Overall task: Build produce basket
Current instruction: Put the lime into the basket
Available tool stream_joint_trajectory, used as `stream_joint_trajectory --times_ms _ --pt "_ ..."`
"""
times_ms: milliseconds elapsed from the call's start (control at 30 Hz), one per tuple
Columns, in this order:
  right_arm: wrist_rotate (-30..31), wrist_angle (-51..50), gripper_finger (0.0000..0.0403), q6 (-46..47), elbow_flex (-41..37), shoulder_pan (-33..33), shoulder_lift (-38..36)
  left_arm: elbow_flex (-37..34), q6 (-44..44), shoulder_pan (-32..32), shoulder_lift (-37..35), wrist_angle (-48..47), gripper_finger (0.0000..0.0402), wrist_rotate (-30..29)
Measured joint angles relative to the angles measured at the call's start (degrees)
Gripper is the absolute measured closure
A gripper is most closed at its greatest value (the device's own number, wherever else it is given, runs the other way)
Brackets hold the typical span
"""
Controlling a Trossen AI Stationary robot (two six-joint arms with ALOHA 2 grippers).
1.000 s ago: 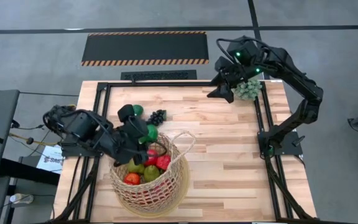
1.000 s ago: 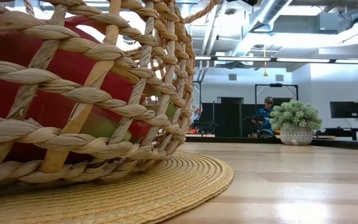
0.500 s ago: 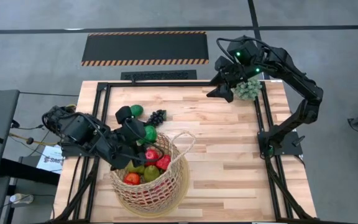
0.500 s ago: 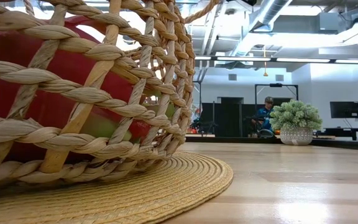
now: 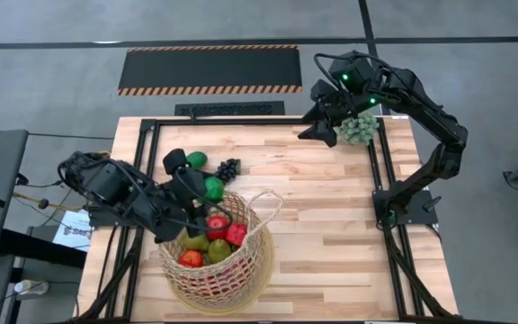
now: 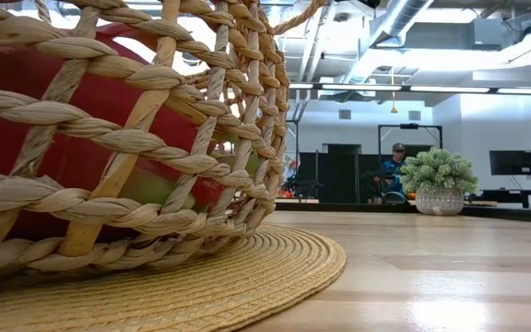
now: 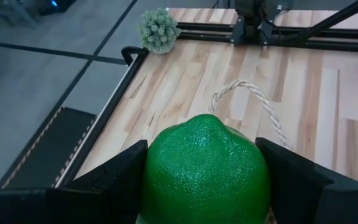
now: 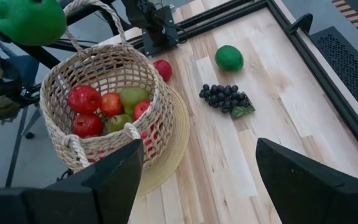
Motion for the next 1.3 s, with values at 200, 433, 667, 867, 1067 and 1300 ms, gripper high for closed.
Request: stream_joint_trajectory --times_ms 200,433,667,867,1067,1300 --pt "0.0 0.7 0.0076 0.0 0.0 0.0 0.0 0.0 0.9 0.0 -1.0 -0.1 0.0151 0.0" --pt "0.1 2.4 0.0076 0.0 0.0 0.0 0.0 0.0 3.0 0.1 -1.4 -0.1 0.0151 0.0" --pt "1.5 3.0 0.0076 0.0 0.0 0.0 0.0 -10.0 1.1 0.0 -7.0 3.0 0.0151 -0.9" --pt "1.9 3.5 0.0076 0.0 0.0 0.0 0.0 -30.3 1.3 -0.4 -19.1 22.7 0.0151 0.7" --pt "1.9 3.4 0.0076 0.2 0.0 0.0 0.0 -48.7 3.3 0.1 -29.5 42.5 0.0151 4.9" --pt "1.9 5.3 0.0076 0.2 0.0 0.0 0.0 -57.7 3.9 0.2 -33.6 56.7 0.0151 9.7"
